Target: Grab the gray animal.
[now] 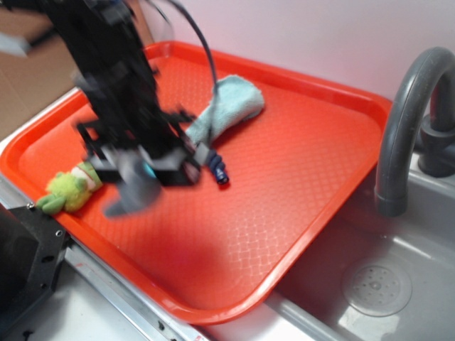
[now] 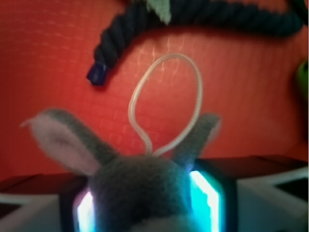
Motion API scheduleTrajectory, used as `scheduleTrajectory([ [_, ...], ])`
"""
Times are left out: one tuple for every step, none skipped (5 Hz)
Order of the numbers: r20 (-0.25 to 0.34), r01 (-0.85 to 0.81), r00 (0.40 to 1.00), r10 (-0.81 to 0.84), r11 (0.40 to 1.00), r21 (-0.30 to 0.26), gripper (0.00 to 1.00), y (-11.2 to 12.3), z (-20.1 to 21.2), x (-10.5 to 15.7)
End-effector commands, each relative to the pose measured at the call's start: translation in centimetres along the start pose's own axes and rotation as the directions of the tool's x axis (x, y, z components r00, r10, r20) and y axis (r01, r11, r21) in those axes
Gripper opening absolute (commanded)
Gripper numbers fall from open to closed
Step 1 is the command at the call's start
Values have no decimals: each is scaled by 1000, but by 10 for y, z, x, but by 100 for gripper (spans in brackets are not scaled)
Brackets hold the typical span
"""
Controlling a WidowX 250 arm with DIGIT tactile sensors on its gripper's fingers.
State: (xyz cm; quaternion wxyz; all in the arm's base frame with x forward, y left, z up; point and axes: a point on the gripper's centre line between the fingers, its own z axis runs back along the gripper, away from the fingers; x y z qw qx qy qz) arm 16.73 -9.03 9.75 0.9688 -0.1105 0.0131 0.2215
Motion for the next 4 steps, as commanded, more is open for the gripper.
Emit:
scheduleTrajectory([
  [99,80,992,-82,997,16,0,12,98,15],
  [169,24,985,-28,999,23,0,22,126,15],
  [157,-52,986,51,999,3,0,31,134,16],
  [124,-44,992,39,998,40,52,29,135,22],
])
